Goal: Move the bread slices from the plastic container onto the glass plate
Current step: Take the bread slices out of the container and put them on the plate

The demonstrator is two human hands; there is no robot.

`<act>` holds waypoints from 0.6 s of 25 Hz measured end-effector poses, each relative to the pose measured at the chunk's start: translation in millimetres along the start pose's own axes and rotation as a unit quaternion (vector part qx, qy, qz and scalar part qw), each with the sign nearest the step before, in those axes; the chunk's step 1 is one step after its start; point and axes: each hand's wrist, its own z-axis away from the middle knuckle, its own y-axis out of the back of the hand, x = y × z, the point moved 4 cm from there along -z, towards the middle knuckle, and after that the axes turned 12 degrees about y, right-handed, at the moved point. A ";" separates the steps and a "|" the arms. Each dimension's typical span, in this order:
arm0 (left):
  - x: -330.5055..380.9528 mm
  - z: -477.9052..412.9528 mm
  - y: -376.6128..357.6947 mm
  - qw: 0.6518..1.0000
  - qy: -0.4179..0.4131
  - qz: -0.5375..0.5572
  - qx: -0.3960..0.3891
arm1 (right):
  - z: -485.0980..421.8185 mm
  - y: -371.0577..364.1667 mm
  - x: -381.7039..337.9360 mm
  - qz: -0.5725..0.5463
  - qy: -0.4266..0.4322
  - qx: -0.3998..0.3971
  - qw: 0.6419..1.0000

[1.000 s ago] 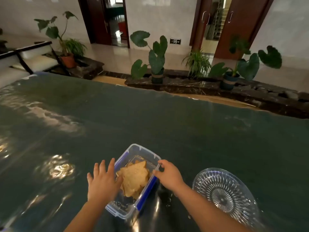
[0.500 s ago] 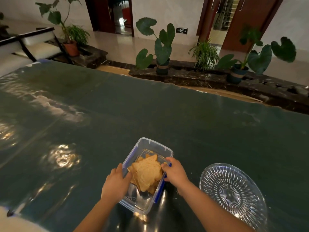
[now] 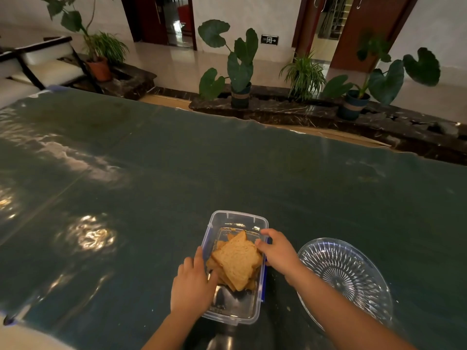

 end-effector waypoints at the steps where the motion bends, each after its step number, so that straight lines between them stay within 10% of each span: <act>1: 1.4 -1.4 -1.8 1.000 -0.006 0.010 -0.008 | -0.3 -0.4 -0.2 0.057 0.014 -0.001 0.998; 6: -1.3 -2.6 -11.4 1.000 -0.016 0.015 -0.002 | -7.3 -16.2 -31.9 0.439 0.222 0.009 0.871; 9: -3.8 -3.0 -12.6 1.000 -0.022 0.010 0.005 | -21.9 -40.3 -42.5 0.517 0.179 -0.100 0.831; 15: -1.9 -2.1 -12.5 0.999 -0.025 0.007 0.023 | -34.3 -50.2 -42.2 0.501 0.113 -0.129 0.848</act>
